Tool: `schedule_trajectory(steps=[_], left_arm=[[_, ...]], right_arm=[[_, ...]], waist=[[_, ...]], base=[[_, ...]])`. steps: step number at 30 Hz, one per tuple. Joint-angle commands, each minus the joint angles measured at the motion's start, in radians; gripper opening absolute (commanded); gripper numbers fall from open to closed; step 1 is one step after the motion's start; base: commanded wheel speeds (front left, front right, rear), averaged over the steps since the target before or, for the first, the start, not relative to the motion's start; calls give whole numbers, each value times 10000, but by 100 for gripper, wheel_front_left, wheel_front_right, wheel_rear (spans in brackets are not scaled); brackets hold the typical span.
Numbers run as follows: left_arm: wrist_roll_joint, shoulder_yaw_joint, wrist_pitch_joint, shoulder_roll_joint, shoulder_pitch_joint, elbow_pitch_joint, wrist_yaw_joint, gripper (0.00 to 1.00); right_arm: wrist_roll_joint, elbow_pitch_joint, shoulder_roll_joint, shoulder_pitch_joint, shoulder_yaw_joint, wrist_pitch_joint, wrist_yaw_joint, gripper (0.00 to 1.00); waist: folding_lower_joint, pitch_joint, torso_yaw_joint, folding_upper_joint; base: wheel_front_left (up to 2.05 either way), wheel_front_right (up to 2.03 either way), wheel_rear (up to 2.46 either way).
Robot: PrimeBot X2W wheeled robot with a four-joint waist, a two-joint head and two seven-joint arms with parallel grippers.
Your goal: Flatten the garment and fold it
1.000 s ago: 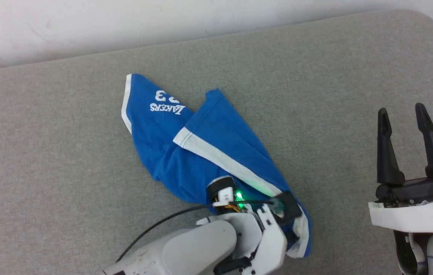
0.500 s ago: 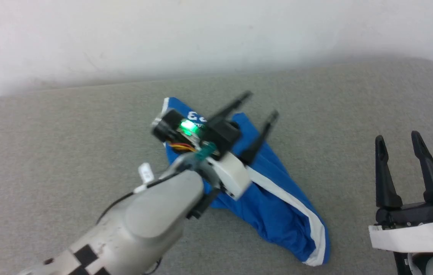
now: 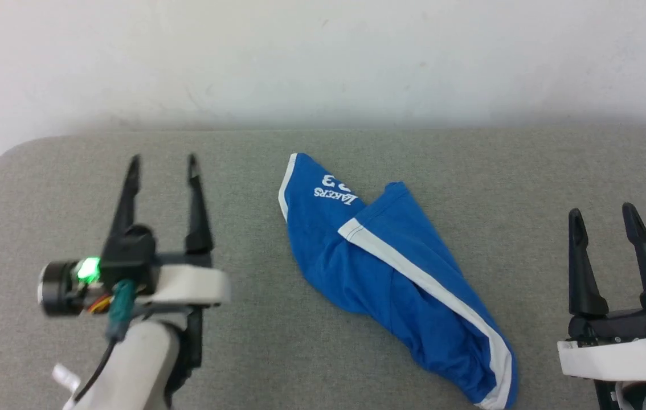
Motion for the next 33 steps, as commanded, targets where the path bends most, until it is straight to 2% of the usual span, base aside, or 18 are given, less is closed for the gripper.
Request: schedule_trajectory(steps=[1,4,11,17,22,27,30,33], left_arm=[[253,472,-46,-95,546,-243,50,100],[680,1253,-46,-383,1444,-597,-191,100],[1426,2178,-46,-1222,2946,-797,-1538,100],[1950,2815,-47,-1829,3434,-545,-2341,100],[2314,3231,-47,-2114,3457,-439,-2789,100],[2622,3463,-47,-2283,3260,-498,-3039,100],[2746,3536,-47,-2371,3130,-533,-3126,100],[2824,3583,-47,-2447,2954,-523,-3197,100]], right_arm=[[65,3,26,95,-16,-47,-19,100],[136,71,26,134,-22,-47,-19,100],[320,335,26,373,93,-47,-19,100],[375,510,26,554,197,-47,-19,100],[295,484,26,421,187,-47,-19,100],[-58,196,-3,-327,162,-47,-19,100],[-71,106,-445,-1246,303,-47,-19,100],[226,486,-1219,-2370,889,-47,-19,100]], waist=[[1,-7,56,-1],[1,-23,96,-1],[1,-114,95,-1],[1,-147,100,-1],[1,-152,109,-1],[1,-76,173,-1],[1,71,221,-1],[1,239,310,-1]], base=[[0,0,0],[0,0,0],[0,0,0],[0,0,0],[0,0,0],[0,0,0],[0,0,0],[0,0,0]])
